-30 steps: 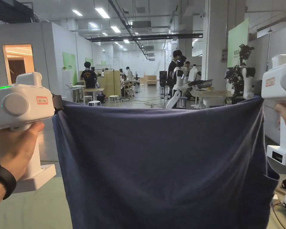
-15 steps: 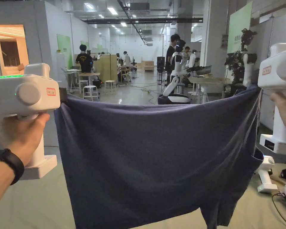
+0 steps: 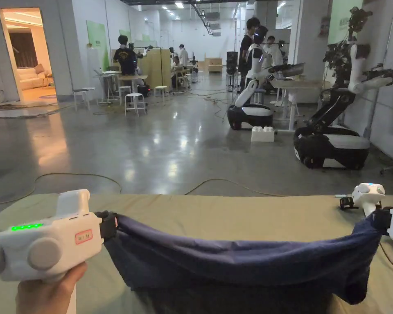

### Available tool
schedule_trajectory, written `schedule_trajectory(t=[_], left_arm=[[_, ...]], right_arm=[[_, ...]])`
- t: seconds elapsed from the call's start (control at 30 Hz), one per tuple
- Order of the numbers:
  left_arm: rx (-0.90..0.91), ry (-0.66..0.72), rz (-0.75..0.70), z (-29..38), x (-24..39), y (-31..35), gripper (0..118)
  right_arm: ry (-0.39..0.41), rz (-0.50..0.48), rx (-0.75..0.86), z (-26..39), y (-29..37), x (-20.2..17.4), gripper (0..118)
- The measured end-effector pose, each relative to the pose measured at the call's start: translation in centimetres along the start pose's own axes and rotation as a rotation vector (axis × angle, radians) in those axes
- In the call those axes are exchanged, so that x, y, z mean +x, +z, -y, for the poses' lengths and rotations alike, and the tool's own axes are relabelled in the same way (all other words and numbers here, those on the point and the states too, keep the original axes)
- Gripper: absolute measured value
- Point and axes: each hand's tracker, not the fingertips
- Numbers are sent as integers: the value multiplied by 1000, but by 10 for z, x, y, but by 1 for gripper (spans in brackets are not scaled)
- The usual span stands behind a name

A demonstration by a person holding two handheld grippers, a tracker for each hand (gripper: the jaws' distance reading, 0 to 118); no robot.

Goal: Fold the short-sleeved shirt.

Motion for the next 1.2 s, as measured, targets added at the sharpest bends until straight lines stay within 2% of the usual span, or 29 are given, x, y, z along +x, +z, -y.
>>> schedule_trajectory(t=[0.17, 0.23, 0.3, 0.37, 0.47, 0.53, 0.63, 0.83, 0.87, 0.9, 0.97, 1.0, 1.1, 1.2], left_arm=[[-37, 94, 39, 105, -16, 67, 6], [-110, 121, 11, 142, -16, 91, 6], [-151, 119, 15, 178, -16, 113, 6], [-177, 146, 4, 211, -18, 132, 6], [-228, 150, -21, 245, -21, 149, 6], [-277, 120, -31, 259, -26, 151, 6], [-325, 150, -28, 273, -31, 153, 6], [-360, 158, -72, 284, -43, 148, 6], [-370, 159, -76, 286, -45, 144, 15], [-379, 154, -81, 288, -47, 142, 36], [-410, 145, -114, 291, -51, 139, 89], [-416, 148, -106, 290, -55, 140, 96], [-319, 112, -122, 269, -46, 161, 97], [-71, -50, -169, 237, -19, 194, 97]], right_arm=[[-73, -23, -69, 101, 72, 32, 5], [-66, -12, -96, 142, 101, 40, 5], [-122, 2, -144, 181, 123, 53, 5], [-209, 7, -196, 216, 142, 68, 5], [-273, 45, -271, 256, 157, 86, 5], [-249, 66, -304, 272, 161, 91, 5], [-214, 79, -329, 286, 163, 97, 5], [-142, 119, -346, 284, 156, 96, 5], [-125, 124, -356, 285, 153, 95, 11], [-102, 128, -379, 285, 150, 95, 27], [-50, 136, -370, 286, 150, 94, 89], [-34, 86, -337, 286, 157, 95, 89], [-15, -83, -122, 267, 194, 79, 88], [78, -108, -26, 242, 218, 55, 88]])
